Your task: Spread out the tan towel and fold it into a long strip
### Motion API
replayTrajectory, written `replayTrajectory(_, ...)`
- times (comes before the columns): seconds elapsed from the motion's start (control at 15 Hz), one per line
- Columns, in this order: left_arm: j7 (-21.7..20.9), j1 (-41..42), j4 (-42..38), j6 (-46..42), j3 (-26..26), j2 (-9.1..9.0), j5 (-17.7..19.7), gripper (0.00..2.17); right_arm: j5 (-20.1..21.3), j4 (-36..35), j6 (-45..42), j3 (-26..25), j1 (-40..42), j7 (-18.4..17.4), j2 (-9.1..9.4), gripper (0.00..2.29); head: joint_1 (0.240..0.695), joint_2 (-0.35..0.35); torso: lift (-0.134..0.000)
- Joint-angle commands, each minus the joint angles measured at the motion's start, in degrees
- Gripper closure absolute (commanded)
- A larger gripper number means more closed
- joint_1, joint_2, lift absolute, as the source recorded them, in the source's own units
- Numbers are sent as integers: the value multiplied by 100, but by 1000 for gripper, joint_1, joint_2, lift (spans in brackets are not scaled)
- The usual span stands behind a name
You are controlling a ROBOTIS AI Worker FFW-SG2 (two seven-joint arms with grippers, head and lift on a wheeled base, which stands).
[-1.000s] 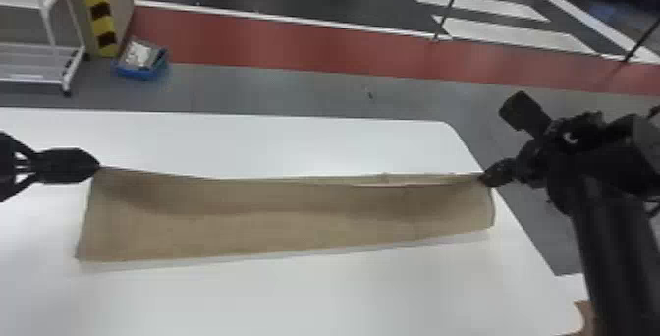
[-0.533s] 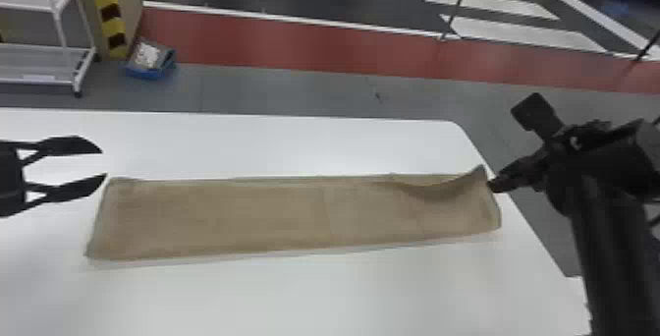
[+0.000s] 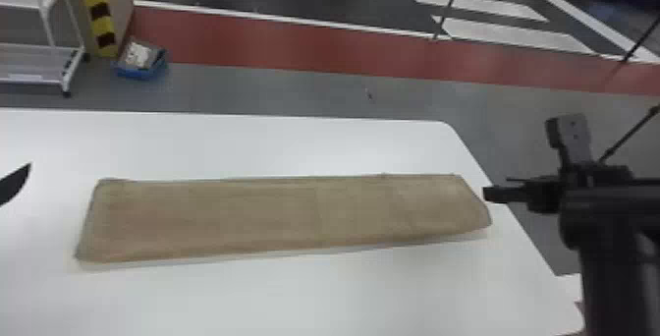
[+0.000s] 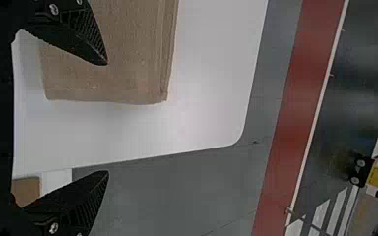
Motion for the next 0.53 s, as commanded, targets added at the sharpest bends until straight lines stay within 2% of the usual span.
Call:
replayTrajectory(0.0, 302, 497, -435, 417, 105, -299, 982, 26, -655, -1482, 210, -155, 1025, -771, 919, 80, 695, -243, -118)
replayTrajectory(0.07, 407, 655, -523, 505, 105, -422, 1377, 26, -874, -1974, 34, -147, 1412, -1105, 1279, 87, 695, -225, -118)
replayTrajectory(0.13, 548, 883, -646, 593, 96, -501, 1781, 26, -1226, -2387, -406, -155, 1825, -1403, 1806, 90, 695, -207, -118)
replayTrajectory(0.2, 741, 1094, -787, 575, 52, -606, 1869, 26, -1384, -2607, -1161, -103, 2220, -1658, 1829, 93, 695, -185, -118)
replayTrajectory(0.27, 987, 1384, -989, 575, 8, -738, 1975, 26, -1586, -2704, -2374, 12, 2748, -2045, 1829, 93, 695, -162, -118)
replayTrajectory(0.33, 1137, 1674, -1156, 575, -36, -826, 2221, 22, -1824, -2748, -3359, 179, 3257, -2397, 1829, 93, 695, -140, -118)
replayTrajectory(0.47, 1480, 2184, -1411, 505, -133, -905, 2476, 26, -2008, -2669, -4941, 644, 4013, -3065, 1829, 93, 695, -105, -118)
